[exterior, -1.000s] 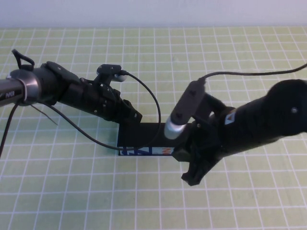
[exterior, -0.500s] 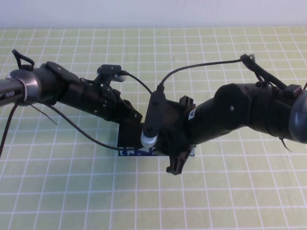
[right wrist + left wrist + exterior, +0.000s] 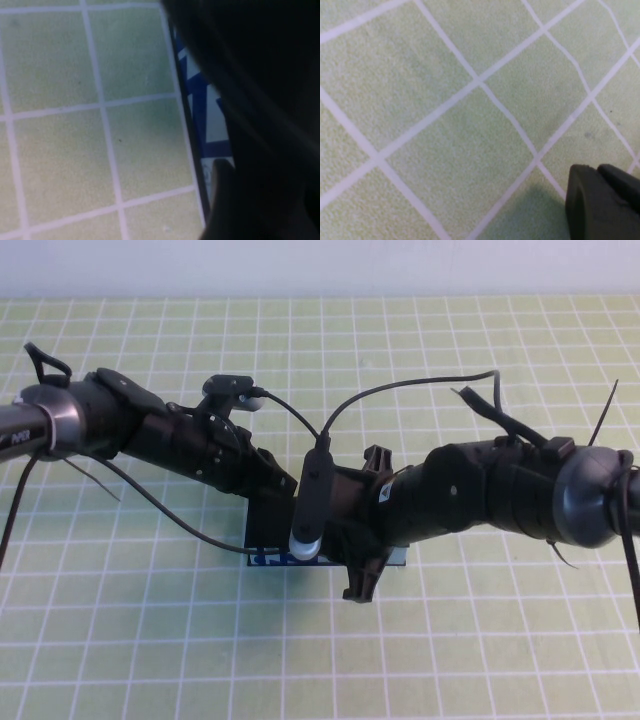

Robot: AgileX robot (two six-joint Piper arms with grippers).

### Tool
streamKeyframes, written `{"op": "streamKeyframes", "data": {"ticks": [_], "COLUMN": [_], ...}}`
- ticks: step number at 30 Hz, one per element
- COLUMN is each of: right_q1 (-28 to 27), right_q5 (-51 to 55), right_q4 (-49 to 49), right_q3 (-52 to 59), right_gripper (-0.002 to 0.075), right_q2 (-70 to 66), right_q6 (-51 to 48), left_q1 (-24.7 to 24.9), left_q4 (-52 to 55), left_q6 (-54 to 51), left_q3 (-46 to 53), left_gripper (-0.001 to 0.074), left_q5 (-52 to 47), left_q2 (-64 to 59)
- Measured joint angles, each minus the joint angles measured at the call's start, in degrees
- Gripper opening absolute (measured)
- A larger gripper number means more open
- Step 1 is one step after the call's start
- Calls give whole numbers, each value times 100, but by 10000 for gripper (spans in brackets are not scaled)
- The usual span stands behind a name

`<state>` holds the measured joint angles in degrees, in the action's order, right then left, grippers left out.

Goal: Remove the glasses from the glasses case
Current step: Pick up the glasses from the glasses case

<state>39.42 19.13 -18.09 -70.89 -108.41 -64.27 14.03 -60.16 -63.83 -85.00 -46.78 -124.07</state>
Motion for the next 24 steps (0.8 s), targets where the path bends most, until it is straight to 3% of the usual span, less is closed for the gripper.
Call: {"op": "streamKeyframes", "data": {"ticks": [12,20,24], "right_q1": [0,10,10], "right_q5": [-268,-293,-304], "right_q4": [393,490,370], "right_q3": [0,0,0], "right_gripper": [230,59,24], "right_q2": [-114,-80,89], "right_q6": [-84,-118,-126], "left_q1": [0,0,-10], "left_q4": [10,-22,-36], "left_q6": [0,0,0], "left_q3": [0,-4,-13], "left_gripper": [-4,-4,-4], "left_q5": [-11,67,67], "left_q2": [0,0,0]}}
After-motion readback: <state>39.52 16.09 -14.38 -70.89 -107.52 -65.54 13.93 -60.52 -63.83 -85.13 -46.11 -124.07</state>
